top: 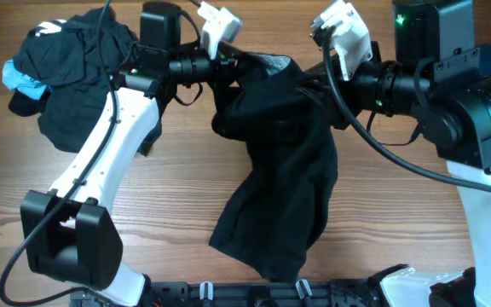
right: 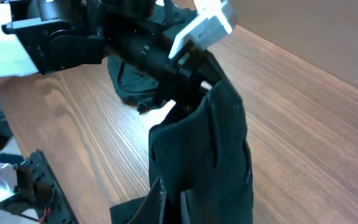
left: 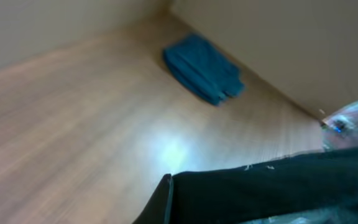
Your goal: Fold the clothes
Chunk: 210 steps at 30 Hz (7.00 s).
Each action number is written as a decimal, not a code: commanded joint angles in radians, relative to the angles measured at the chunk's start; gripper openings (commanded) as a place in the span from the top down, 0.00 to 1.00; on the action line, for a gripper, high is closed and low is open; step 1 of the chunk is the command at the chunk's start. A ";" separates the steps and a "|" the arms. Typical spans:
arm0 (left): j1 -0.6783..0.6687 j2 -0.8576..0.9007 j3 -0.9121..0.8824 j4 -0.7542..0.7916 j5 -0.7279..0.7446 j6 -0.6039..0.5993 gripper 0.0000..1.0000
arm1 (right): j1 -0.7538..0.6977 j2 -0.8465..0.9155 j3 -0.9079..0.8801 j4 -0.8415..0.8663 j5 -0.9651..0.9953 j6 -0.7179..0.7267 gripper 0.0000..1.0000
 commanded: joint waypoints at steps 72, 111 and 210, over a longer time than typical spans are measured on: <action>-0.235 -0.169 0.399 0.270 -1.284 -0.528 0.96 | 0.546 0.319 -0.663 1.419 0.572 1.265 0.21; -0.257 -0.291 0.399 -0.003 -1.530 -0.388 0.96 | 0.232 -0.047 -0.662 0.658 0.605 0.809 0.96; -0.095 0.356 0.397 0.150 -1.454 -0.367 0.96 | -0.245 0.626 0.117 0.517 0.687 0.372 0.96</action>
